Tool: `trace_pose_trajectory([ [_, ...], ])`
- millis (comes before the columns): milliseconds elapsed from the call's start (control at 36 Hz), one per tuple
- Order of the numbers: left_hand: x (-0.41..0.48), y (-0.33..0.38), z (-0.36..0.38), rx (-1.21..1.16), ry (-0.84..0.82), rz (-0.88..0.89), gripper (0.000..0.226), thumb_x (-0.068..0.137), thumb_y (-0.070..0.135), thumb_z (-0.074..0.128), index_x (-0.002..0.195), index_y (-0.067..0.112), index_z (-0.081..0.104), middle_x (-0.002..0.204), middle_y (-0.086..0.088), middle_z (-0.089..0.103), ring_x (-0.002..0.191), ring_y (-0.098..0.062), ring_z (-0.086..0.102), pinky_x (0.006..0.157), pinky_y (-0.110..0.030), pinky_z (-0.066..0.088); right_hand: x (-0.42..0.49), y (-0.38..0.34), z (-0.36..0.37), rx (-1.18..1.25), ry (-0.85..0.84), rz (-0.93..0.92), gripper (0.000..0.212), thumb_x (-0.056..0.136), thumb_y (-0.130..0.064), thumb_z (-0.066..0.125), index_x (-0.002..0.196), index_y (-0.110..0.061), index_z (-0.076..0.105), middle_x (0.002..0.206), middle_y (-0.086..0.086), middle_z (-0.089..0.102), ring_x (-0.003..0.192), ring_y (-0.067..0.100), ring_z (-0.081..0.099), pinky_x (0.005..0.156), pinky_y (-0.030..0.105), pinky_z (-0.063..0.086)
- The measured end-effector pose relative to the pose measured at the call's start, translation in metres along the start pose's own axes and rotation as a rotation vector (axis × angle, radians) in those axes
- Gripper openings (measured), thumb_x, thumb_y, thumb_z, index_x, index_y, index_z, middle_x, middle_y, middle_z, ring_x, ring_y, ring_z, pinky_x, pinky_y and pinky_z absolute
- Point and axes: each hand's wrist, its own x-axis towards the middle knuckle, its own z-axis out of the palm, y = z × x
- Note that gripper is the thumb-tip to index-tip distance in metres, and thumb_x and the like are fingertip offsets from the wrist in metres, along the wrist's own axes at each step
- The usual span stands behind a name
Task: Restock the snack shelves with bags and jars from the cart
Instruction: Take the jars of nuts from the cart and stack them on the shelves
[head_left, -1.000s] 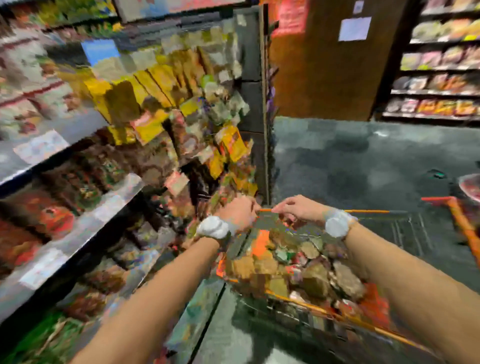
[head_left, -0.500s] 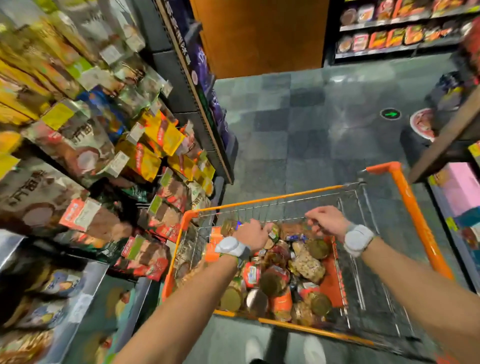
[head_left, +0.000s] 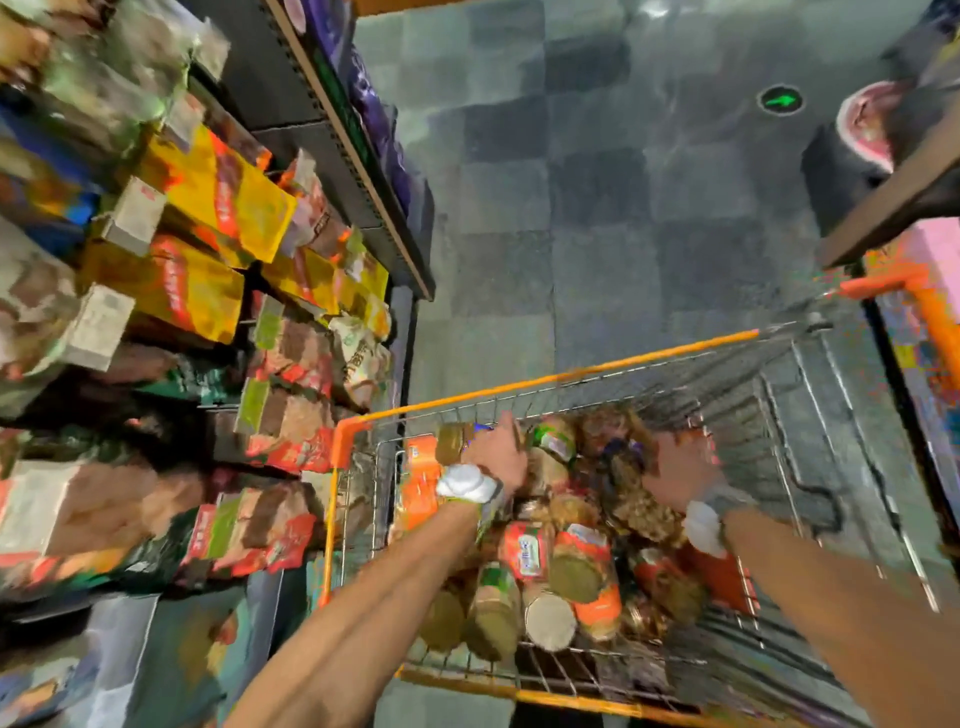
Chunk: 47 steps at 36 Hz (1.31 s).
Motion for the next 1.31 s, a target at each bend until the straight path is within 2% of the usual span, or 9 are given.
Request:
trace_pose_trajectory([
  [222, 0.065, -0.065, 0.008, 0.137, 0.008, -0.096, 0.070, 0.096, 0.043, 0.054, 0.155, 0.015, 0.029, 0.156, -0.021, 0.030, 0.143, -0.042, 0.030, 0.115, -0.052, 0.028, 0.058, 0.010, 0.038, -0.297, -0.063, -0.042, 0.076, 0.088, -0.039, 0.065, 0.149, -0.011, 0.028, 0.149, 0.023, 0.035, 0.136, 0.043, 0.034, 0.107, 0.050, 0.039],
  [333, 0.082, -0.085, 0.018, 0.163, -0.130, -0.072, 0.076, 0.096, 0.045, 0.055, 0.159, 0.023, 0.020, 0.162, -0.018, 0.018, 0.146, -0.043, 0.026, 0.116, -0.053, 0.027, 0.068, 0.007, 0.053, -0.376, -0.010, -0.042, 0.075, 0.082, -0.038, 0.069, 0.147, -0.018, 0.037, 0.144, 0.018, 0.042, 0.131, 0.040, 0.041, 0.104, 0.048, 0.040],
  [444, 0.093, -0.088, 0.024, 0.110, -0.124, -0.069, 0.073, 0.095, 0.048, 0.058, 0.155, 0.019, 0.029, 0.160, -0.020, 0.018, 0.142, -0.044, 0.032, 0.115, -0.051, 0.032, 0.078, 0.014, 0.062, -0.400, -0.027, 0.032, 0.055, 0.100, -0.027, 0.045, 0.149, -0.013, 0.024, 0.146, 0.025, 0.040, 0.128, 0.046, 0.043, 0.100, 0.045, 0.043],
  [556, 0.095, -0.096, 0.035, 0.053, -0.113, -0.061, 0.062, 0.097, 0.047, 0.053, 0.147, 0.016, 0.036, 0.161, -0.012, 0.012, 0.138, -0.042, 0.035, 0.114, -0.045, 0.036, 0.087, 0.021, 0.067, -0.452, -0.043, 0.004, 0.058, 0.097, -0.025, 0.053, 0.145, -0.012, 0.023, 0.147, 0.023, 0.037, 0.123, 0.046, 0.046, 0.096, 0.045, 0.046],
  [694, 0.092, -0.103, 0.050, 0.111, -0.130, -0.032, 0.061, 0.101, 0.037, 0.042, 0.153, 0.010, 0.026, 0.163, -0.014, 0.012, 0.142, -0.045, 0.026, 0.114, -0.044, 0.034, 0.090, 0.022, 0.063, -0.493, -0.054, -0.036, 0.078, 0.088, -0.054, 0.060, 0.144, -0.011, 0.028, 0.148, 0.017, 0.041, 0.130, 0.042, 0.042, 0.104, 0.049, 0.040],
  [889, 0.091, -0.137, 0.047, -0.047, -0.053, -0.044, 0.053, 0.099, 0.022, 0.031, 0.151, 0.018, 0.040, 0.149, -0.021, 0.037, 0.137, -0.037, 0.035, 0.113, -0.036, 0.027, 0.083, 0.014, 0.038, -0.310, -0.058, -0.069, 0.113, 0.075, -0.079, 0.053, 0.153, -0.007, 0.015, 0.153, 0.021, 0.035, 0.139, 0.043, 0.033, 0.109, 0.057, 0.034],
  [1000, 0.100, -0.159, 0.044, -0.122, -0.197, -0.139, 0.078, 0.087, 0.004, 0.051, 0.157, 0.029, 0.026, 0.150, -0.020, 0.043, 0.134, -0.042, 0.044, 0.113, -0.051, 0.038, 0.073, -0.001, 0.026, -0.176, -0.051, -0.098, 0.105, 0.076, -0.069, 0.061, 0.150, -0.007, 0.020, 0.152, 0.025, 0.032, 0.140, 0.044, 0.029, 0.112, 0.053, 0.034],
  [1139, 0.110, -0.157, 0.043, -0.166, -0.226, -0.092, 0.091, 0.080, -0.008, 0.060, 0.157, 0.028, 0.026, 0.153, -0.015, 0.039, 0.131, -0.039, 0.048, 0.106, -0.047, 0.047, 0.069, -0.016, 0.019, -0.019, -0.087, -0.115, 0.097, 0.071, -0.069, 0.068, 0.144, -0.014, 0.035, 0.146, 0.022, 0.035, 0.130, 0.042, 0.043, 0.107, 0.048, 0.043],
  [1306, 0.108, -0.155, 0.046, -0.345, -0.126, -0.039, 0.063, 0.082, -0.014, 0.048, 0.137, 0.018, 0.052, 0.135, -0.018, 0.052, 0.122, -0.036, 0.052, 0.091, -0.032, 0.047, 0.058, -0.034, 0.016, 0.037, -0.102, -0.191, 0.080, 0.069, -0.064, 0.072, 0.133, -0.022, 0.048, 0.127, 0.009, 0.048, 0.109, 0.029, 0.055, 0.088, 0.033, 0.048],
])
